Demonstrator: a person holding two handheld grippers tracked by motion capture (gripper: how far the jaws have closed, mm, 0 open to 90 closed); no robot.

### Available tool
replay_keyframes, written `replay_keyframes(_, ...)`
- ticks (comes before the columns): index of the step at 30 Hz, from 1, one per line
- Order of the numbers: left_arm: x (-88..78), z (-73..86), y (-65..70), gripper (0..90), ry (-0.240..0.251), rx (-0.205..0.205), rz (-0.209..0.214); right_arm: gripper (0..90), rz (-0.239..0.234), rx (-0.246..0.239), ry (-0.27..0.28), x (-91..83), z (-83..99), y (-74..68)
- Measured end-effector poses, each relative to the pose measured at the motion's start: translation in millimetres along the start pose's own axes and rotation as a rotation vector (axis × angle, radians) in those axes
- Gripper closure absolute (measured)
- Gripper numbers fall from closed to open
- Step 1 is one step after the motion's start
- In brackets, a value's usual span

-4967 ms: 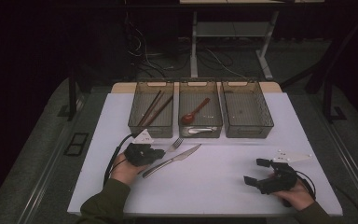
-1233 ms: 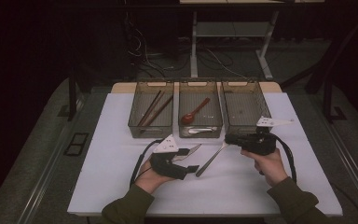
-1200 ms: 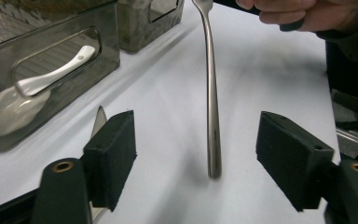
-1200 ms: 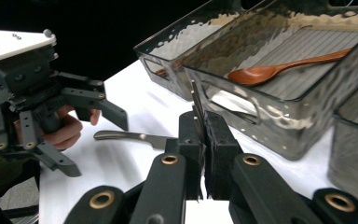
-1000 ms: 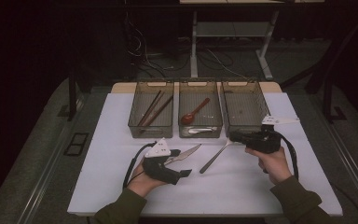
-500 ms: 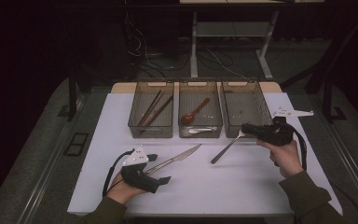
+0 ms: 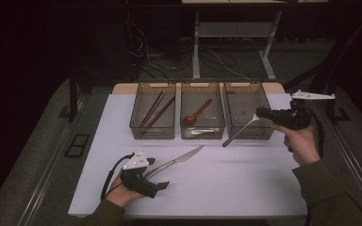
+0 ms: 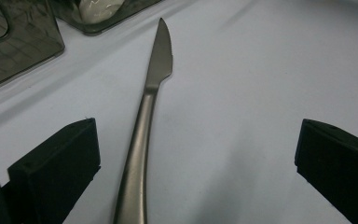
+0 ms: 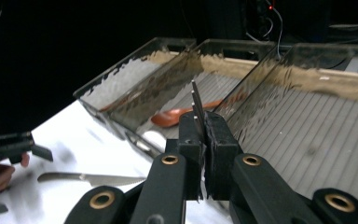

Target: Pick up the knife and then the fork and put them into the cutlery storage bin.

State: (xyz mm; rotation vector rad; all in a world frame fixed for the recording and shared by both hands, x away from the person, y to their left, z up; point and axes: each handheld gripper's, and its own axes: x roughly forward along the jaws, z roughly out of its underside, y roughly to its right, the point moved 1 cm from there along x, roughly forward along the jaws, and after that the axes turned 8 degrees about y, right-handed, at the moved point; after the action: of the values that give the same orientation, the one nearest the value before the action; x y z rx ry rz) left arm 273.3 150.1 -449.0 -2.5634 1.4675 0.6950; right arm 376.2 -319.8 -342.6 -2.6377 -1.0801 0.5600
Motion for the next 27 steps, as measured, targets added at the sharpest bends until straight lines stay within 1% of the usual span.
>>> replay_keyframes(1, 0.3, 0.0, 0.0, 0.0, -0.003, 0.006, 0.004, 86.0, 0.004, -0.001, 0.005, -1.0, -4.2, 1.0)
replay_keyframes(4, 1.0, 0.1, 0.9, 0.0, -0.005, 0.004, 0.009, 86.0, 0.021, -0.008, 0.016, -4.2, -16.1, 4.4)
replay_keyframes(7, 1.3, -0.2, 1.7, 0.0, -0.002, 0.007, 0.009, 86.0, 0.038, 0.001, 0.038, -6.6, -25.7, 10.5)
replay_keyframes(9, 1.4, -0.3, 1.9, 0.0, -0.002, 0.005, 0.011, 86.0, 0.055, 0.008, 0.05, -7.6, -31.2, 15.6)
replay_keyframes(13, 1.1, 0.1, 1.6, 0.0, -0.002, 0.003, 0.013, 86.0, 0.095, 0.003, 0.065, -10.3, -41.6, 26.7)
replay_keyframes(16, 1.1, 0.5, 0.8, 0.0, -0.005, 0.0, 0.017, 86.0, 0.116, 0.002, 0.078, -13.3, -48.3, 35.5)
replay_keyframes(20, 1.2, 0.0, 1.3, 0.0, -0.002, -0.003, 0.018, 86.0, 0.16, 0.008, 0.072, -12.4, -55.7, 47.4)
replay_keyframes(23, 1.2, -0.1, 1.7, 0.0, 0.0, -0.004, 0.018, 86.1, 0.177, 0.025, 0.07, -8.9, -57.4, 55.2)
replay_keyframes(27, 1.5, 0.4, 1.3, 0.0, -0.003, -0.004, 0.023, 86.1, 0.208, 0.035, 0.026, 1.8, -53.4, 64.4)
